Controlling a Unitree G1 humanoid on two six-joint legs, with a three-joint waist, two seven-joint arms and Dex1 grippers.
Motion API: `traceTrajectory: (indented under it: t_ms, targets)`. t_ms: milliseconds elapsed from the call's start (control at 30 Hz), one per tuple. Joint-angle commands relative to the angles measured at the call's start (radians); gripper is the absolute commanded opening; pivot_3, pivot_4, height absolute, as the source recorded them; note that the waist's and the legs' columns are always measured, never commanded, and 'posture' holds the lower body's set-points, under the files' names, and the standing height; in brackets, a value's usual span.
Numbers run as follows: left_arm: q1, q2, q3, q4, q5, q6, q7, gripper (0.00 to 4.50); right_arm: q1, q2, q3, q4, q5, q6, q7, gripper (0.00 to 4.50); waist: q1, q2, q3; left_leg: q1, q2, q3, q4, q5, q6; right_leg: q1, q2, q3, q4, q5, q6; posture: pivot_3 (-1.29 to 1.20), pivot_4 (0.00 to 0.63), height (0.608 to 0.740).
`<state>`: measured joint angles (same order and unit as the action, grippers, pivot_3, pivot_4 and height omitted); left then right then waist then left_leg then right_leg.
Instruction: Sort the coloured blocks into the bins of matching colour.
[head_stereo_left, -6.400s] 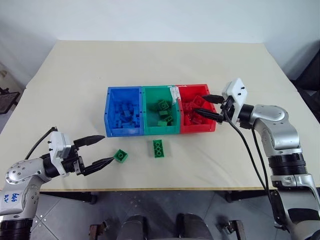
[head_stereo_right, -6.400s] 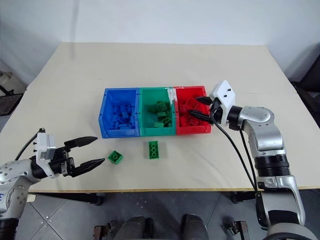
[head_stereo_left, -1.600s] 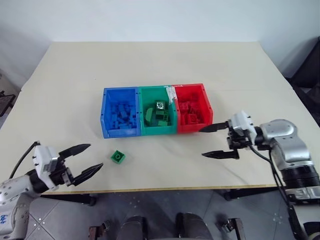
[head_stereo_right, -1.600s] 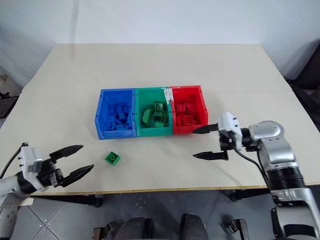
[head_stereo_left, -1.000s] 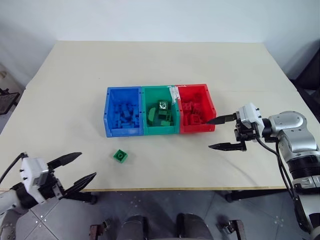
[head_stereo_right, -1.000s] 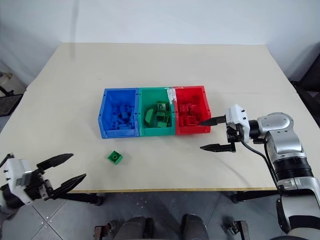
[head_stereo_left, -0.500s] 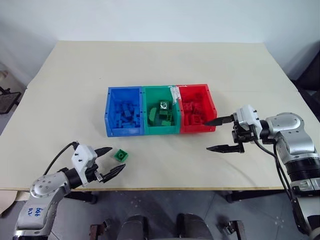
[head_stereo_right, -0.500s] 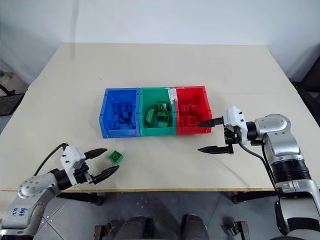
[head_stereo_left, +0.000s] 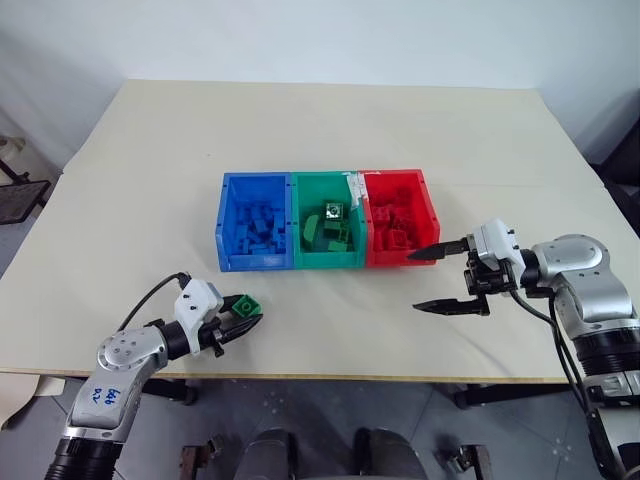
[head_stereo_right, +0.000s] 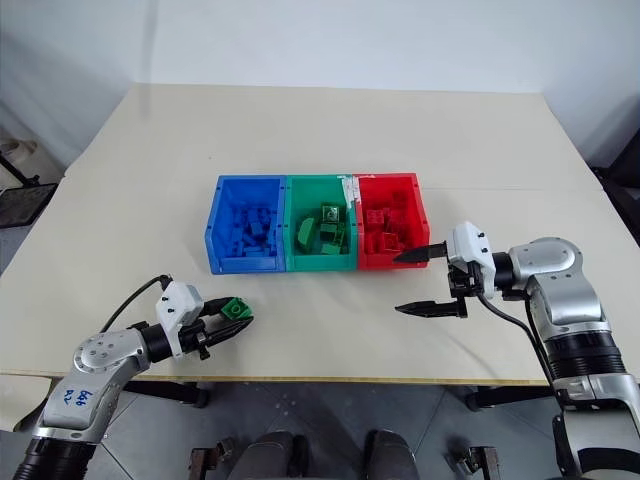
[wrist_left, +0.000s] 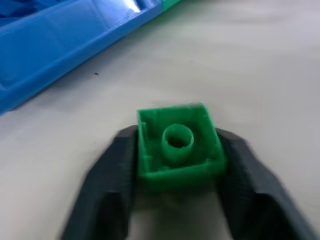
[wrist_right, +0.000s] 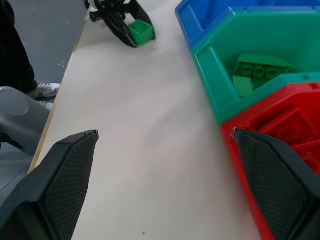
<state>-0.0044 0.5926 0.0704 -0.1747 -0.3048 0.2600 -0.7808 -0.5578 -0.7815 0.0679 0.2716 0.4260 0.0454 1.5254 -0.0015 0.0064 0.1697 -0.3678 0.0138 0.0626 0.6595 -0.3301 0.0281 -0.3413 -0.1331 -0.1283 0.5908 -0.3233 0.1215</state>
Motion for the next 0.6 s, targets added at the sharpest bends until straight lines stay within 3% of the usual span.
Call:
traceTrajectory:
  t_ms: [33, 133, 267, 567, 600]
  targets:
    - [-0.029, -0.016, 0.001, -0.114, -0.049, 0.038, 0.014, 1.50, 0.005, -0.020, -0.049, -0.037, 0.011, 0.000, -0.002, 4.50, 0.002, 0.000, 0.000, 0.000, 0.000, 0.000, 0.000, 0.000, 0.000, 0.000, 0.000, 0.000, 0.000, 0.000, 0.000, 0.00, 0.150, 0.740]
    - [-0.157, -0.111, 0.010, -0.142, -0.124, 0.064, 0.070, 1.50, 0.005, -0.018, -0.055, -0.036, 0.007, 0.002, -0.006, 4.50, 0.014, 0.000, 0.000, -0.001, 0.000, -0.002, 0.002, 0.000, 0.000, 0.001, 0.000, 0.000, 0.000, 0.000, 0.000, 0.00, 0.150, 0.740]
    - [-0.350, -0.208, -0.040, -0.056, -0.074, 0.025, 0.118, 1.50, 0.004, -0.011, -0.064, -0.038, 0.002, 0.007, -0.017, 4.50, 0.025, -0.001, -0.001, -0.002, -0.001, -0.002, 0.004, 0.000, 0.000, 0.002, 0.002, -0.001, 0.000, 0.001, 0.001, 0.00, 0.150, 0.740]
    - [-0.713, -0.404, -0.159, 0.452, 0.080, -0.221, 0.116, 1.50, 0.046, 0.010, -0.075, -0.115, 0.014, 0.044, -0.075, 4.50, 0.029, -0.002, 0.000, -0.002, -0.002, 0.002, 0.004, 0.001, 0.002, 0.001, 0.008, -0.007, 0.000, 0.001, 0.002, 0.00, 0.150, 0.740]
    - [-0.737, -0.418, -0.154, 0.505, 0.096, -0.257, 0.135, 1.85, 0.055, 0.009, -0.080, -0.126, 0.016, 0.048, -0.084, 4.50, 0.029, -0.002, 0.000, -0.002, -0.002, 0.002, 0.004, 0.001, 0.002, 0.001, 0.009, -0.007, 0.000, 0.001, 0.002, 0.00, 0.150, 0.740]
